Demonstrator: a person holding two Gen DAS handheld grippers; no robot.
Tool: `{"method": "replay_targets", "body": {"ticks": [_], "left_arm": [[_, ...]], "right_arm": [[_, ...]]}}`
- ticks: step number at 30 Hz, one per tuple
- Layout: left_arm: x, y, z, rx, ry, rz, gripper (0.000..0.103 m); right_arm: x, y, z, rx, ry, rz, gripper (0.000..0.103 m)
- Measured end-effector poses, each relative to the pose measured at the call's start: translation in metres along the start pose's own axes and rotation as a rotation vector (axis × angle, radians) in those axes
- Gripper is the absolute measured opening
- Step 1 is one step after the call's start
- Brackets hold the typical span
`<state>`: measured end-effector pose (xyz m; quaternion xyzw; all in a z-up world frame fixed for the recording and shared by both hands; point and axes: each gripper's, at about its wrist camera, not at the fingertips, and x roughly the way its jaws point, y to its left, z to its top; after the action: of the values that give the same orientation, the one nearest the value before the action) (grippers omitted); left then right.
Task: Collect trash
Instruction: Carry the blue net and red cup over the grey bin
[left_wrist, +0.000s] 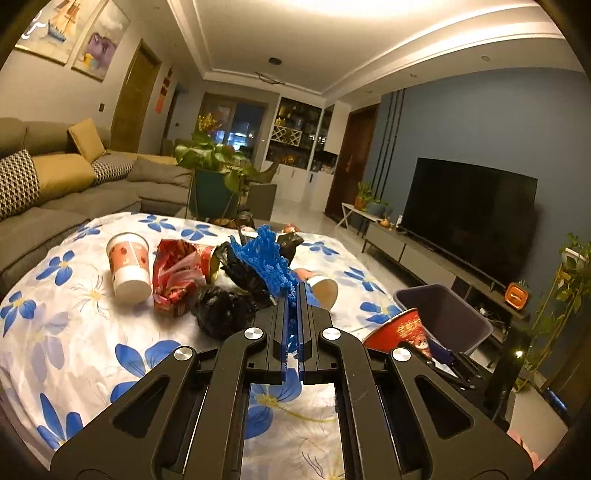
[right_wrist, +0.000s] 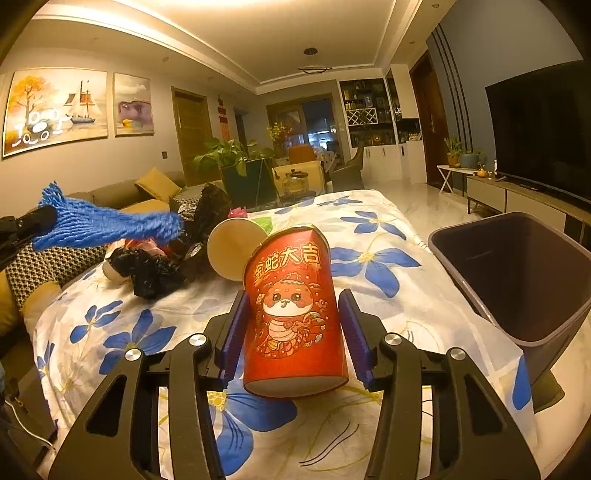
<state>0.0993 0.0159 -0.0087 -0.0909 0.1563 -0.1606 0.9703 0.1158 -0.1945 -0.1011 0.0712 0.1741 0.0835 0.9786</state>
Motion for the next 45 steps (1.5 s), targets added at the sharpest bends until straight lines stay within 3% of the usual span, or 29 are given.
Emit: {"method": "replay_targets", "body": {"ticks": [21,25,35,45], "left_arm": [[0.010,0.000,-0.008,-0.011,0.045,-0.006,0.002],[0.012,0.000,-0.009,-0.007,0.052,-0.006,0.002],[0.010,-0.007,-0.002,0.017,0.030,-0.017,0.002],[0.013,-0.040,0.019,0.088,-0.033,-0.092,0.002]], "right_arm": [[0.015,0.000,0.001,0.036,0.061,0.049,0.057],[0.019,0.000,-0.002,0.052,0.074,0.063,0.054],[-0.002,-0.003,0.007,0.056,0.004,0.026,0.051],[-0.049,-0.022,0.033,0.035,-0.123,-0.078,0.051]]}}
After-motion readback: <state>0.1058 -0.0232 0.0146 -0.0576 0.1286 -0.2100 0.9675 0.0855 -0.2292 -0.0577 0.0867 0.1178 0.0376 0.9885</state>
